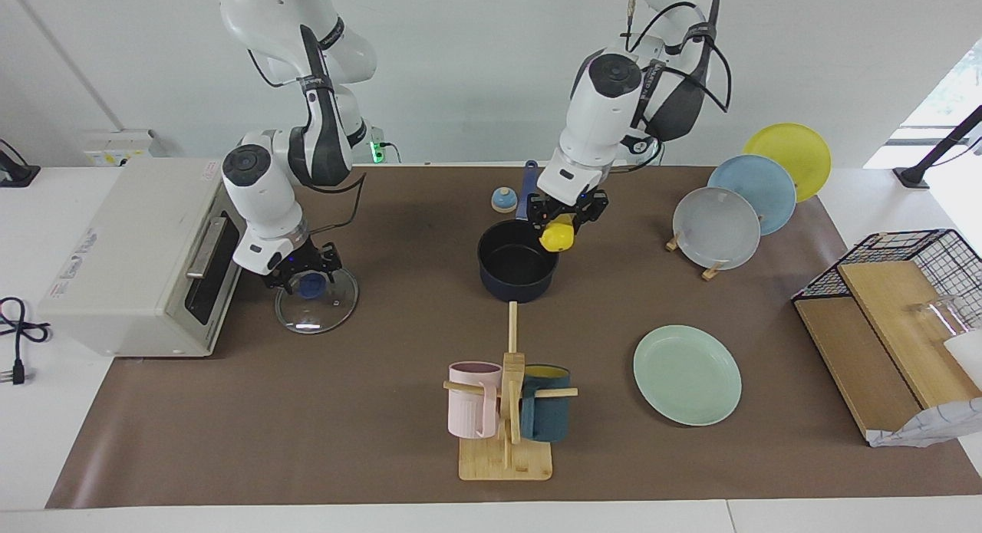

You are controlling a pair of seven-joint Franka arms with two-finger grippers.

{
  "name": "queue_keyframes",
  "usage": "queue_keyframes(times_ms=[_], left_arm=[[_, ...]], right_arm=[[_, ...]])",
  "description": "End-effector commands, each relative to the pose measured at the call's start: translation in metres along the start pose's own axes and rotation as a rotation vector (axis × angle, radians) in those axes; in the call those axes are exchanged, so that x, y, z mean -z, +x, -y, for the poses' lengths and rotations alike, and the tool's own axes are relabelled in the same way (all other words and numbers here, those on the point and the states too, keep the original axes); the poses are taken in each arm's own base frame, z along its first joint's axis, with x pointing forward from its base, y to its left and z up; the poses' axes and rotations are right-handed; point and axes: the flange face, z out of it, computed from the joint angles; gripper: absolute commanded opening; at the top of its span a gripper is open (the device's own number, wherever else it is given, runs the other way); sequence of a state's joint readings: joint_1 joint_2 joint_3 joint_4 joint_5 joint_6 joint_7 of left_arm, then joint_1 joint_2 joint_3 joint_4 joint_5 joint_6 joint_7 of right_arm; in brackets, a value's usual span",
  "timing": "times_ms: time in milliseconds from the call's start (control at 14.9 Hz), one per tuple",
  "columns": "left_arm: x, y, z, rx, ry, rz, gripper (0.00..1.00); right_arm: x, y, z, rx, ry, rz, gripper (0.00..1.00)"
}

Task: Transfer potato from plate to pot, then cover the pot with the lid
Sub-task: 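Carry the potato over the black pot and release it with the left gripper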

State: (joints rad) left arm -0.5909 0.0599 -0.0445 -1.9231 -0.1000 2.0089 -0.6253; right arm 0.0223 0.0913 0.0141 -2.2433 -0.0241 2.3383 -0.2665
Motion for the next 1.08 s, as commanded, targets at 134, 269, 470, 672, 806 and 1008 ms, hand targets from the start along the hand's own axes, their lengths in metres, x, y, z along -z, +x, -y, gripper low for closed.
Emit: queue_keyframes(times_ms=[134,269,470,672,806,1008], left_arm=[[-0.055,-0.04,-0.015,-0.021,-0.026,-0.044,0.0],[-0.071,-0.045,-0.023,-0.043,-0.013,-0.036,0.0],[-0.092,-0.049,-0.033,-0.075,-0.002,-0.049,0.0],[-0.104,-0.048,-0.035,-0.09,0.003,-0.059,0.0],[-0.114,-0.053,-0.038,-0.119,0.029,-0.062,0.0],[-0.13,-0.055,-0.041,-0.137,0.03,-0.076,0.0]], right_arm=[[-0.005,-0.001,0.001,-0.014,-0.005,-0.011,0.87],[-0.005,-0.002,0.001,-0.011,-0.005,-0.009,0.83],[-0.004,-0.001,0.001,-0.005,-0.005,-0.009,0.71],[-0.003,0.0,0.0,-0.004,-0.005,-0.003,0.56],[-0.001,0.002,0.001,-0.001,-0.004,0.002,0.49],[0.01,0.013,0.008,0.015,0.001,0.022,0.39]])
